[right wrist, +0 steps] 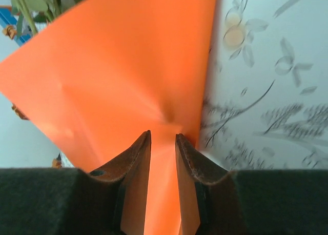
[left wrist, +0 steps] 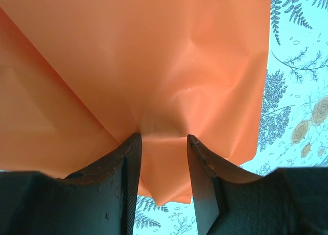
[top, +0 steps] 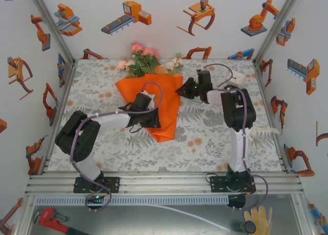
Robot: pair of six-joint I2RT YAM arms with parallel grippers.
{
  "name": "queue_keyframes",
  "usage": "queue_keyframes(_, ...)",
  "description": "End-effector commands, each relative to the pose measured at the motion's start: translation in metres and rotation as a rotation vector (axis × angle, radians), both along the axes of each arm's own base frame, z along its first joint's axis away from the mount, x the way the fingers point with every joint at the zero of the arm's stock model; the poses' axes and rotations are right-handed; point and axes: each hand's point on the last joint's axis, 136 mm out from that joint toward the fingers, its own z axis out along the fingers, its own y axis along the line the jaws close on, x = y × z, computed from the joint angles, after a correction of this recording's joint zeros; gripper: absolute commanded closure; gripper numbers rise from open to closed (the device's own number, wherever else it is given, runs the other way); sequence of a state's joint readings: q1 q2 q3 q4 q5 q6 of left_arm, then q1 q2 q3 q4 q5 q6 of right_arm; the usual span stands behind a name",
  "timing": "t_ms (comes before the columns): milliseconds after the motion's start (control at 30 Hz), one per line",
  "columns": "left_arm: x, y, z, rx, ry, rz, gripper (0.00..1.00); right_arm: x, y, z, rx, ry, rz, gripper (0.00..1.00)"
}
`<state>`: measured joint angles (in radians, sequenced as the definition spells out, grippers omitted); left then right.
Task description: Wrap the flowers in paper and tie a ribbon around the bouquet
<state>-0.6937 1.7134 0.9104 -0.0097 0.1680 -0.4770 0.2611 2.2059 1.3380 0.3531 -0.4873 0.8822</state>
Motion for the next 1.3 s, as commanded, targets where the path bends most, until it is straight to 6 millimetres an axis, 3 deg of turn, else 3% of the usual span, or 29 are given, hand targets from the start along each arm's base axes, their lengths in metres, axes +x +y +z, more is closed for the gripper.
queue_keyframes(0,-0.011,0.003,-0.005,0.014,0.027,-0.001,0.58,0.013,0.0,0.004,0.005,-0.001,0.015,0.7)
queue_keyframes(200,-0.003,0.004,0.02,0.019,-0.033,0.0,0.58,0.036,0.005,0.036,-0.026,-0.042,0.056,0.7)
queue_keyframes(333,0.007,0.004,0.045,0.005,-0.084,0.021,0.52,0.032,0.01,0.084,-0.011,-0.104,0.088,0.7)
queue_keyframes(433,0.023,0.007,0.074,-0.018,-0.14,0.063,0.5,0.006,0.012,0.122,-0.01,-0.171,0.098,0.69)
queue_keyframes(533,0.044,0.021,0.099,-0.057,-0.169,0.136,0.49,-0.037,0.022,0.134,-0.036,-0.205,0.129,0.69)
queue_keyframes(600,0.058,0.038,0.112,-0.092,-0.181,0.207,0.48,-0.069,0.031,0.127,-0.06,-0.202,0.153,0.69)
queue_keyframes(733,0.074,0.089,0.122,-0.06,-0.198,0.365,0.48,-0.12,0.046,0.093,-0.135,-0.165,0.207,0.69)
queue_keyframes(867,0.068,0.158,0.104,0.054,-0.148,0.586,0.51,-0.152,0.057,0.07,-0.167,-0.131,0.256,0.68)
queue_keyframes(967,0.056,0.207,0.08,0.147,-0.09,0.729,0.53,-0.157,0.052,0.06,-0.202,-0.117,0.244,0.68)
queue_keyframes(1000,0.055,0.215,0.07,0.162,-0.062,0.74,0.54,-0.158,0.051,0.059,-0.205,-0.117,0.241,0.68)
queue_keyframes(1067,0.056,0.214,0.055,0.173,-0.013,0.696,0.56,-0.16,0.051,0.057,-0.201,-0.114,0.242,0.68)
queue_keyframes(1267,0.059,0.179,0.011,0.099,0.147,0.597,0.64,-0.169,0.053,0.054,-0.211,-0.108,0.251,0.68)
